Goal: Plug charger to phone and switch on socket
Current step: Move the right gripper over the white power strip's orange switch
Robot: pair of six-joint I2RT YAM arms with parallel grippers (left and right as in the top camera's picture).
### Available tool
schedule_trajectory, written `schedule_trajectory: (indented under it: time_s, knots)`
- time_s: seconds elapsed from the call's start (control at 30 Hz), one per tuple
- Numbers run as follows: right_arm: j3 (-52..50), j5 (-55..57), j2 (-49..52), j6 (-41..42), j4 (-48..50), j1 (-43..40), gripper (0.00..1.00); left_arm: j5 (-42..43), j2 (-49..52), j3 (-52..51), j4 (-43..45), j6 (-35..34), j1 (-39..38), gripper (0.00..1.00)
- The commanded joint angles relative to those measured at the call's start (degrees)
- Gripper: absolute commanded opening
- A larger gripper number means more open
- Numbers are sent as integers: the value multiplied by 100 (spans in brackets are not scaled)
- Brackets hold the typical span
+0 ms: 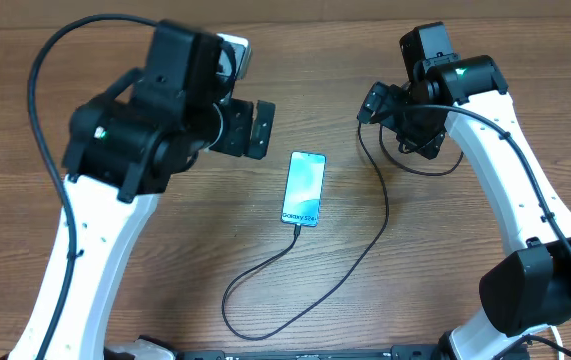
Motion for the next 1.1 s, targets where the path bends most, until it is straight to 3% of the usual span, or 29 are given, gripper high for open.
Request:
schedule_trajectory:
  time_s: [0.0,0.27,0.5,0.83,1.07]
  knots:
    - [90,76,-57,-26,22,-7,100,-55,22,20,-24,144,11,99]
    - [90,52,-57,-42,20,-7,100,-57,72,15,-28,144,11,99]
    - [94,-538,-57,-715,31,-232,100,-55,74,15,-28,144,15,99]
    - [114,-1980,-57,-1884,-247,-1856,100,-57,83,15,-28,144,17,99]
    - [170,-1958,-57,-2437,-431,-2994,100,-57,101,15,-31,144,17,99]
